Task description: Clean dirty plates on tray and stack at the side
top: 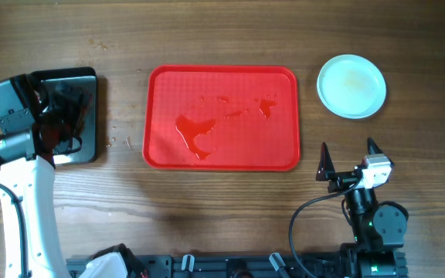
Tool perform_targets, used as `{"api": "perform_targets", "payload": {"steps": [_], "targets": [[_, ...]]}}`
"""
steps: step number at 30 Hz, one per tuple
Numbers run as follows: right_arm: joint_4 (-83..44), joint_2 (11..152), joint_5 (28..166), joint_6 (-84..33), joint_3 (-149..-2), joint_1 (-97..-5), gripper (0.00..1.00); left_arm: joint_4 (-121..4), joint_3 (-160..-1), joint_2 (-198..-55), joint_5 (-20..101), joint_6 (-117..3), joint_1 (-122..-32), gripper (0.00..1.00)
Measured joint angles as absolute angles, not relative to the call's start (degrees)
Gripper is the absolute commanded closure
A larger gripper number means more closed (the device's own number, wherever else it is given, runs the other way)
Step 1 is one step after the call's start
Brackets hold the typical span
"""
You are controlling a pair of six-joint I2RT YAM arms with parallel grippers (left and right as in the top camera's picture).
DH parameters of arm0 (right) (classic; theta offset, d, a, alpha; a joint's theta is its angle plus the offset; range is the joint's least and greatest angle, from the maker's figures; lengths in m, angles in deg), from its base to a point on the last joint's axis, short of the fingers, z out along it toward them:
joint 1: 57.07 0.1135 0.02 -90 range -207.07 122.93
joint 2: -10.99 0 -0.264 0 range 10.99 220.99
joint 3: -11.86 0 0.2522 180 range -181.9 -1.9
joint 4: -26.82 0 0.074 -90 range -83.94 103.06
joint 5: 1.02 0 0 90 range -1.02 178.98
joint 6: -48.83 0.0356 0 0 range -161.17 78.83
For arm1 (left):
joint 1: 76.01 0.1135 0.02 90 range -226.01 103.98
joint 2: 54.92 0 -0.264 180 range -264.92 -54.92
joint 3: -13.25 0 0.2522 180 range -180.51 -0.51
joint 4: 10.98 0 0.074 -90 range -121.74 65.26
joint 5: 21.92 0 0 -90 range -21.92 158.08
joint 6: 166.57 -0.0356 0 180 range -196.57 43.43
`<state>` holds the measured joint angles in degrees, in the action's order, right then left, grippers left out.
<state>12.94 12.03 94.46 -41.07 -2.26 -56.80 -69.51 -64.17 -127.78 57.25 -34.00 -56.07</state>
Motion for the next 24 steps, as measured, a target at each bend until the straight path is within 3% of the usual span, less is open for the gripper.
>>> {"api": "perform_targets", "payload": {"steps": [24], "targets": [[12.94,11.99,94.48,-41.09,-2.28,-56.8,0.0,-69.51,-64.17,-127.78,57.75,-34.0,-56.07,0.0]]}}
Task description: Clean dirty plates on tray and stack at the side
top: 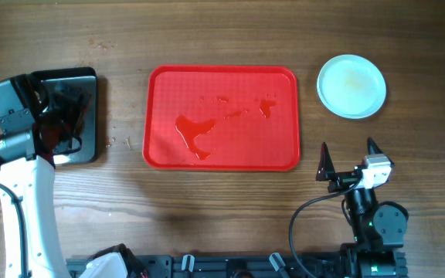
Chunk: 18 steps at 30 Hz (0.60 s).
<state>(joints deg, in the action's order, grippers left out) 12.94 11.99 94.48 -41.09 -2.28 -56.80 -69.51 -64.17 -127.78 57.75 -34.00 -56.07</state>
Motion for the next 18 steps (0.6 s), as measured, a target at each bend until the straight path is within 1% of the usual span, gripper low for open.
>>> {"api": "perform_targets", "payload": {"steps": [8,13,16,18], "targets": [[12.94,11.99,94.46,-41.09,-2.28,-56.8,0.0,-70.6,-64.17,-126.82,60.64,-34.0,-56.07,0.0],[12.94,11.99,94.46,-41.09,-2.28,-56.8,0.0,-75.65,-64.04,-124.08,64.66,-34.03,-56.07,0.0],[12.94,11.99,94.46,-41.09,-2.28,-56.8,0.0,-74.45,-62.64,-122.31,66.15,-34.0,-56.07,0.0],[12.94,11.99,94.46,-41.09,-2.28,-56.8,0.0,-71.54,-60.54,-120.74,66.74,-34.03,-56.2,0.0]]}}
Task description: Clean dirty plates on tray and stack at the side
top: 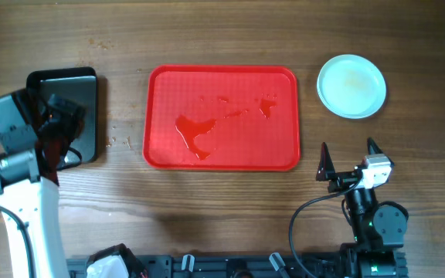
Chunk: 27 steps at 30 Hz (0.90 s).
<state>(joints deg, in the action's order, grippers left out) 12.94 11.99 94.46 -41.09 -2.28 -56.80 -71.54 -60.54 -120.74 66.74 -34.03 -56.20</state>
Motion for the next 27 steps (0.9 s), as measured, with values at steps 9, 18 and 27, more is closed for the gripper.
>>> {"api": "perform_targets", "payload": {"steps": [9,18,27], "targets": [[13.01,11.99,94.48,-41.09,-2.28,-56.8,0.0,-41.64,-40.89,-108.87,62.43,-39.73,-60.46,0.0],[13.05,11.92,94.48,-41.09,-2.28,-56.8,0.0,-22.15,-19.19,-93.62,59.39,-47.03,-63.65,0.0],[13.03,11.88,94.48,-41.09,-2.28,-56.8,0.0,-12.73,-5.42,-79.52,59.17,-54.29,-65.58,0.0]]}}
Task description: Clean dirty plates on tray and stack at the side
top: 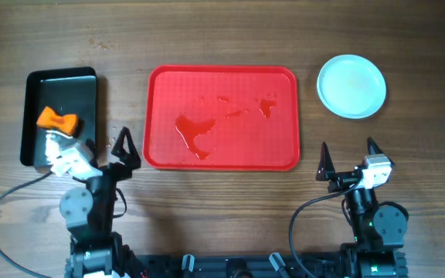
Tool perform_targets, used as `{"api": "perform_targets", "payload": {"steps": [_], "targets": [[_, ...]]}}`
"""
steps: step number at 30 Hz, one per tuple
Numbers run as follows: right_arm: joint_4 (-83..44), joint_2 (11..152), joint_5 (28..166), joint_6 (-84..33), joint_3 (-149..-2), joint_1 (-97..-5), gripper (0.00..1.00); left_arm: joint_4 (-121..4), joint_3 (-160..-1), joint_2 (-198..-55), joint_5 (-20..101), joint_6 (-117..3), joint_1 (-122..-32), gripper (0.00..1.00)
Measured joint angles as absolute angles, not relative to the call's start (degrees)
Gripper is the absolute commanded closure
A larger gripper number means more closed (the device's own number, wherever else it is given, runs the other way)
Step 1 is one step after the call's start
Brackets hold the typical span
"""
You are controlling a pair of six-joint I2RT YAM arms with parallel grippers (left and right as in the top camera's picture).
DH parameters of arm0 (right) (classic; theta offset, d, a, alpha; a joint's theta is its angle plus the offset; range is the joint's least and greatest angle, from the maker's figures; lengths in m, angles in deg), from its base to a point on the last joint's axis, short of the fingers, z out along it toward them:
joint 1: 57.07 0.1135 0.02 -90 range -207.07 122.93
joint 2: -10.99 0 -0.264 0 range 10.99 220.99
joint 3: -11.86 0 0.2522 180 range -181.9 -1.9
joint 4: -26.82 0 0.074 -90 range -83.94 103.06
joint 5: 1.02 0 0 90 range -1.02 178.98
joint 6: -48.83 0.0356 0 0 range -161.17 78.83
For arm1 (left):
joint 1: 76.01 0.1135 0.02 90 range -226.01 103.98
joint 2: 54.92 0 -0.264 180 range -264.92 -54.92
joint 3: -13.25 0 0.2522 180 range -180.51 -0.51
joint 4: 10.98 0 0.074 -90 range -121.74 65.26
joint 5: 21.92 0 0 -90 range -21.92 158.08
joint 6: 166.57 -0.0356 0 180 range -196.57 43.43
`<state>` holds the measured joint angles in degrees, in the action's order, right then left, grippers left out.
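Observation:
A red tray (221, 116) lies mid-table with wet red smears on it and no plate on it. A white plate (351, 86) rests on the wood to the tray's right, at the back. My left gripper (107, 151) is open at the tray's front left corner, holding nothing. My right gripper (348, 157) is open in front of the plate, near the tray's front right corner, also holding nothing.
A black bin (58, 116) stands at the left with an orange sponge (56, 120) and something whitish lying in it. Cables run along the table's front edge by both arm bases.
My left arm was stretched out over the black bin; now it is folded back at its base, gripper open beside the tray. The orange sponge now shows lying in the bin. The right arm has not moved.
At the first two moments my left gripper hung over the black bin, hiding its contents. It then sat slightly nearer the front of the bin. Now it is back at its base and the sponge lies in the bin. Tray, plate and right arm stayed put.

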<state>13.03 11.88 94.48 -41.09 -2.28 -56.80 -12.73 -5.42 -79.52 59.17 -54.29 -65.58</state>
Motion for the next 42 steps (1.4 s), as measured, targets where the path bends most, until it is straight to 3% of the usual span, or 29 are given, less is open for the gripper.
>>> {"api": "perform_targets", "payload": {"steps": [8,19,34,42], "targets": [[13.03,11.88,94.46,-41.09,-2.28,-56.8,0.0,-13.58,-2.03,-72.55,59.17,-58.09,-66.34,0.0],[13.03,11.88,94.48,-41.09,-2.28,-56.8,0.0,-28.18,-1.07,-64.31,59.28,-62.4,-66.61,0.0],[13.03,11.88,94.48,-41.09,-2.28,-56.8,0.0,-28.22,-1.11,-58.3,59.41,-65.04,-66.61,0.0],[13.03,11.88,94.48,-41.09,-2.28,-56.8,0.0,-28.18,-1.11,-56.39,58.8,-75.66,-68.46,0.0]]}}
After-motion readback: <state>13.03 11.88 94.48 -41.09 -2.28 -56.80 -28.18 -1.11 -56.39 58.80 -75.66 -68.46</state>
